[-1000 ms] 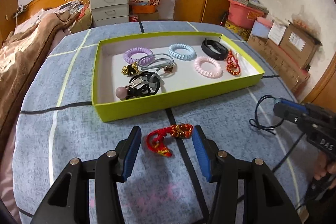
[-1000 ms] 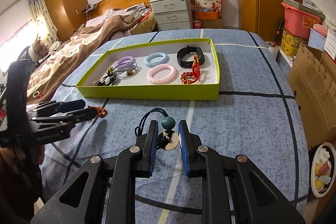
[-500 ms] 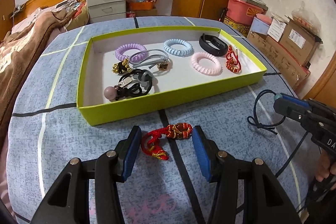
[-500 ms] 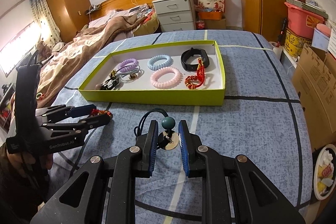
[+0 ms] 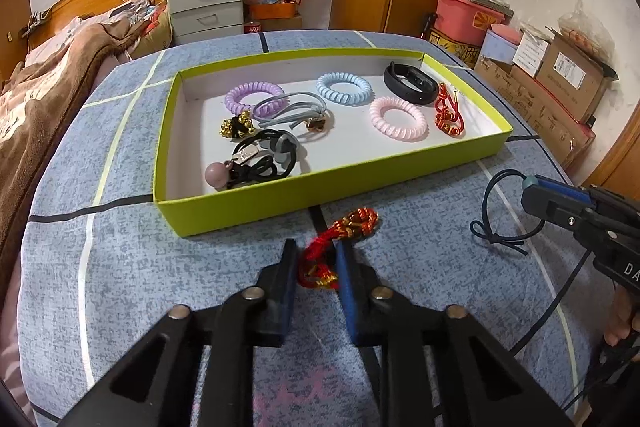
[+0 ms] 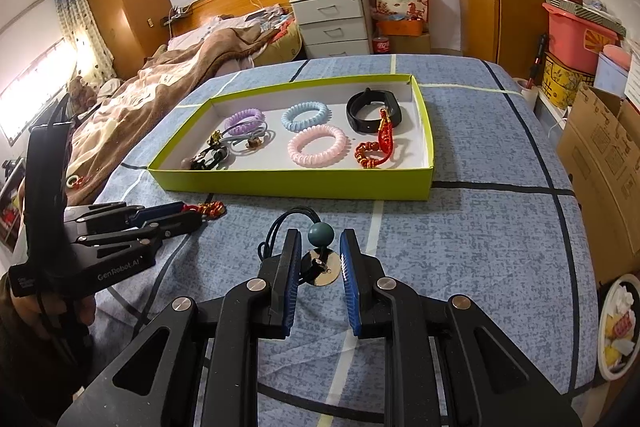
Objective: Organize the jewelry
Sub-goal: 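Carry the teal-bead elastic and red knot charm with both tools into the box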
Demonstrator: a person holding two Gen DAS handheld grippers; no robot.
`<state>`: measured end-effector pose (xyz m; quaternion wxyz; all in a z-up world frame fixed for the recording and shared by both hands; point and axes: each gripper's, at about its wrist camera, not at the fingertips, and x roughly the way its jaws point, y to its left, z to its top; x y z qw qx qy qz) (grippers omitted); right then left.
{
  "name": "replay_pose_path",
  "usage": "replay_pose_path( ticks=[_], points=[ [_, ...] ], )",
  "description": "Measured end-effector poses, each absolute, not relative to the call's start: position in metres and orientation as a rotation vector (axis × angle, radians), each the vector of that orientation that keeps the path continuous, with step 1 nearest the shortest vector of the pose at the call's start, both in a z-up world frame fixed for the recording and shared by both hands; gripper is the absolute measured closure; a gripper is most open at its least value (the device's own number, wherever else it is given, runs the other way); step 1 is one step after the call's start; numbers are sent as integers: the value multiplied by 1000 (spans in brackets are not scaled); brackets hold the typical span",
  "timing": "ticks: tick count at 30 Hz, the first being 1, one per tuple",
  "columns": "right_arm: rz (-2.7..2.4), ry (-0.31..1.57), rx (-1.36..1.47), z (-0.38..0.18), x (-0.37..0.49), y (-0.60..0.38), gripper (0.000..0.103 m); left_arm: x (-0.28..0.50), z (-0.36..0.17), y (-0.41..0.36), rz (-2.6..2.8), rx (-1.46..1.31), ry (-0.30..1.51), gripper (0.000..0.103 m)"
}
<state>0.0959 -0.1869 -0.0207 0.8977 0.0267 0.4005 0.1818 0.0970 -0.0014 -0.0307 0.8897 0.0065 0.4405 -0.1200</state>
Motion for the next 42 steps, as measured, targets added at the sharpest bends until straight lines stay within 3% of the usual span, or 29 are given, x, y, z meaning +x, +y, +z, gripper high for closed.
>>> replay_pose_path(
  ticks=[28,42],
  points=[
    [394,789,71,1,98,-178,82,85,15,20,-266,-51,795,85],
    [406,765,99,16,137,-159,82,138,39,35,-257,-86,762,85]
  ],
)
